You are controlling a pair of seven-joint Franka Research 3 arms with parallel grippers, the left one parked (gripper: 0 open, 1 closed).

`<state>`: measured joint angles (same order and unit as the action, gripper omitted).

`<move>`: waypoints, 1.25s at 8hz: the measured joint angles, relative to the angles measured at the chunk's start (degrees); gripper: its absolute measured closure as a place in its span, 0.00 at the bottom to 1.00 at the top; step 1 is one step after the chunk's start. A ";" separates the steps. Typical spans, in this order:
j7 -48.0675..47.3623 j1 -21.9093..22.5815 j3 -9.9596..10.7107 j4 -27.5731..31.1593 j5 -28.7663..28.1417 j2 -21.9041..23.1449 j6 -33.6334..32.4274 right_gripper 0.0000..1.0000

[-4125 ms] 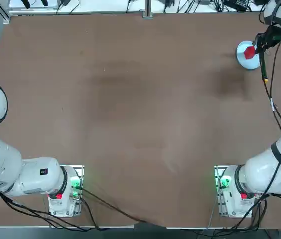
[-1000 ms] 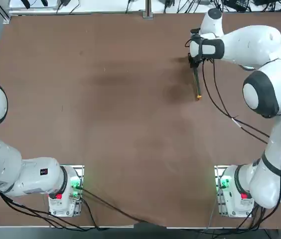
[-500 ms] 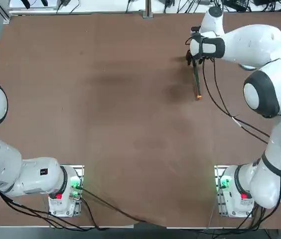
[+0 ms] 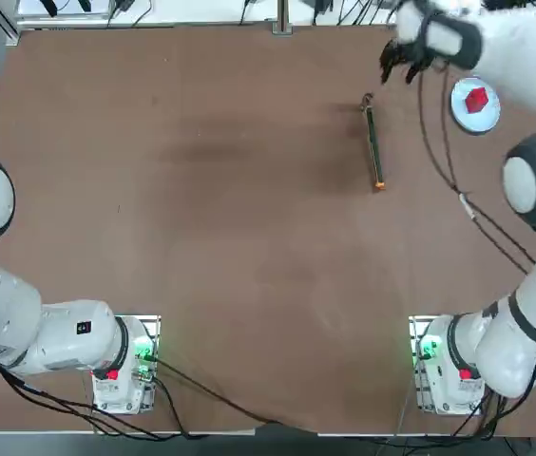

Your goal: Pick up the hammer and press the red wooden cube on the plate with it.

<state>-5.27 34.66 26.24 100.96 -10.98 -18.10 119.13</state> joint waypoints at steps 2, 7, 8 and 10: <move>4.68 0.00 3.05 -5.76 1.77 3.55 -10.18 0.00; 7.78 -2.30 4.68 -12.85 6.74 11.31 -23.55 0.00; 8.08 -6.69 1.07 -13.09 7.51 12.71 -25.22 0.00; 8.13 -18.56 -11.46 -12.17 9.92 14.76 -26.71 0.00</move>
<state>2.85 16.10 14.78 88.79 -1.06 -3.34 92.42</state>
